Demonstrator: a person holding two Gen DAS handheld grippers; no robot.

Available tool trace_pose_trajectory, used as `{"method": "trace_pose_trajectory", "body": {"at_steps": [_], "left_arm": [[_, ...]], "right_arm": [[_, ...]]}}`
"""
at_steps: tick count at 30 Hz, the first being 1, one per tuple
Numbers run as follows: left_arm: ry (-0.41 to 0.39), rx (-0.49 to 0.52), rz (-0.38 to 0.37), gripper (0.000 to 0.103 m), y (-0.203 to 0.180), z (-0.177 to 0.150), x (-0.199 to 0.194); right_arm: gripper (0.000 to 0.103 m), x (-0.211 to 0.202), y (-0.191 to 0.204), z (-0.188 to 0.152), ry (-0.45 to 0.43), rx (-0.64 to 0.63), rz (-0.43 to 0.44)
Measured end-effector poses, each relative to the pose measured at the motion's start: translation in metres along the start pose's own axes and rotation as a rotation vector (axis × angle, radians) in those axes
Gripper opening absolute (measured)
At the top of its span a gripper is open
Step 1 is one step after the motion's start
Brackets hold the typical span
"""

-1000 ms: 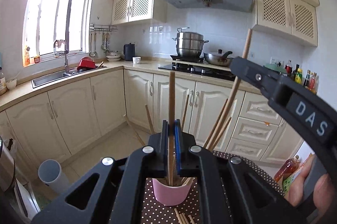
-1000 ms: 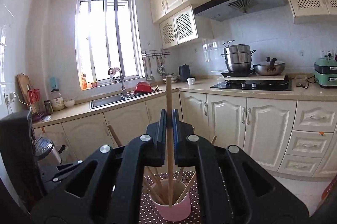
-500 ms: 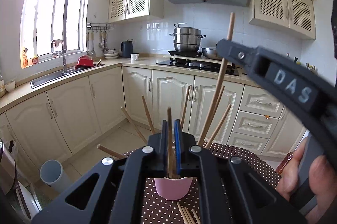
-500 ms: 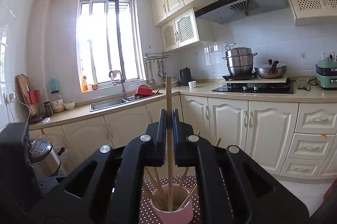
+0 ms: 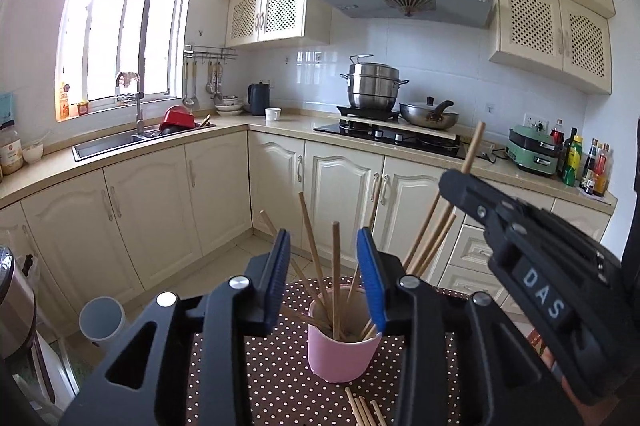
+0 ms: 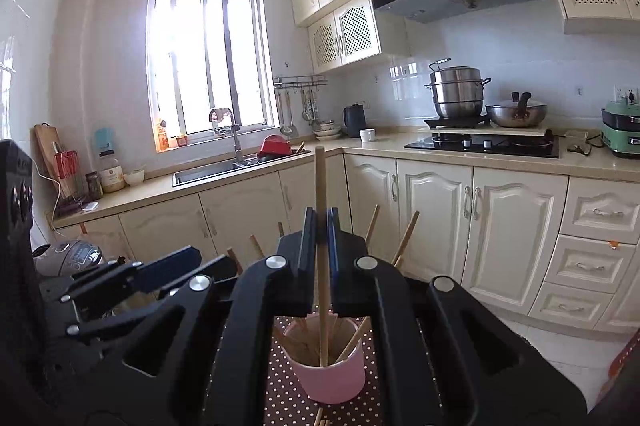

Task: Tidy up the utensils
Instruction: 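Open the left tool over the cup while the right tool releases its chopstick inside, then move both tools back to the pile and grasp a chopstick with each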

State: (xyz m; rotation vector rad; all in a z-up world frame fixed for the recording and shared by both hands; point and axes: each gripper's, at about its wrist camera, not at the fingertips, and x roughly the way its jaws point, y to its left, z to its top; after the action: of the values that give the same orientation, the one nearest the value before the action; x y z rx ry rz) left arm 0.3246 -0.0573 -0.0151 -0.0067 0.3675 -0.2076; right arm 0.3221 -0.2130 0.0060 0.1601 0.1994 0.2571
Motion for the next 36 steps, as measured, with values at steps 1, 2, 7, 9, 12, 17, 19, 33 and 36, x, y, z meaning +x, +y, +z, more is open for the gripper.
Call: {"method": "trace_pose_trajectory", "body": {"at_steps": [1,2,7,9,12,17,19,33,36], "left_arm": [[-0.001,-0.003,0.005,0.035,0.002,0.000,-0.001],[-0.001,-0.004,0.008,0.036,0.003,0.001,-0.001],[0.007,-0.022,0.025,0.039,0.013,0.000,-0.004],[0.008,-0.032,0.027,0.040,0.017,0.001,-0.006],[0.004,-0.035,0.038,0.046,0.021,0.001,-0.009],[0.010,-0.031,0.054,0.051,0.026,-0.001,-0.015],[0.013,-0.029,0.060,0.054,0.027,-0.001,-0.017],[-0.012,-0.015,0.084,0.059,0.033,-0.002,-0.047],[-0.031,-0.019,0.088,0.060,0.035,-0.002,-0.059]], "right_arm": [[0.006,0.000,0.001,-0.001,0.004,0.000,0.002],[0.006,0.000,0.001,-0.003,0.010,-0.001,0.003],[0.006,0.002,0.002,-0.012,0.044,0.004,0.010],[0.006,0.004,0.003,-0.016,0.063,0.004,0.013],[0.006,0.009,0.004,-0.023,0.099,0.003,0.014],[0.006,0.015,0.007,-0.036,0.148,0.001,0.008],[0.007,0.017,0.007,-0.039,0.162,0.003,0.002],[0.048,-0.016,0.015,-0.031,0.123,0.021,-0.008],[0.048,-0.029,0.020,-0.027,0.103,0.007,-0.010]]}}
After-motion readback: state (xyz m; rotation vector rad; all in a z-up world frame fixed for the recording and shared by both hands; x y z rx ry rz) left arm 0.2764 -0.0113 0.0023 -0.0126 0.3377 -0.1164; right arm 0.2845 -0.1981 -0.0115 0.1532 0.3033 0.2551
